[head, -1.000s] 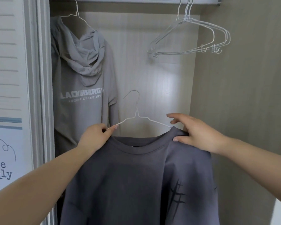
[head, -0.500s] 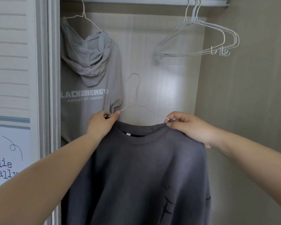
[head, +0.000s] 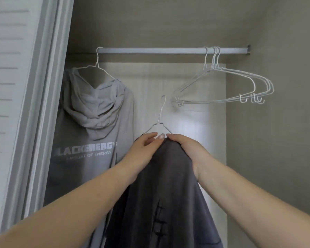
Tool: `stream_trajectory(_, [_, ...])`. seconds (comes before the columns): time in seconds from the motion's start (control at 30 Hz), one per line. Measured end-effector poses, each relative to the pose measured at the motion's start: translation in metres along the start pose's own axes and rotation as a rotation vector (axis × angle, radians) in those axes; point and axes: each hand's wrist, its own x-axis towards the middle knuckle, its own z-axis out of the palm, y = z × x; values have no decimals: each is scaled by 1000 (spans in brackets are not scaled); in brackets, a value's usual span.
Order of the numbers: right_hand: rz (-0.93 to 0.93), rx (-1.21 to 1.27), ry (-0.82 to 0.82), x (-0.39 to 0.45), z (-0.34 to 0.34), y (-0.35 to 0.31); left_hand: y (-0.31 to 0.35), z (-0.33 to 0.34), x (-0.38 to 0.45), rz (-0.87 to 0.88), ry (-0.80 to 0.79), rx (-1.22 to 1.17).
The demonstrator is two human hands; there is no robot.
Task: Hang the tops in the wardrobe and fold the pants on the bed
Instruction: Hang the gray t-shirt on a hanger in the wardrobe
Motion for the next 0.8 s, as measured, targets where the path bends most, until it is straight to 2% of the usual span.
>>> stream_trajectory(0.17, [-207,136,-70,68,34,-20,36,5,40,143,-29,-73])
stream_trajectory(0.47, [-402,172,-284,189,85,-67,69,-38,126,241,159,-30])
stream_trajectory(0.67, [-544,83,-246,255,128,-80,73,-77,170,306,291,213])
stream_trajectory(0.8, [-626,39,-204,274,161,-66,74,-108,176,319,439,306])
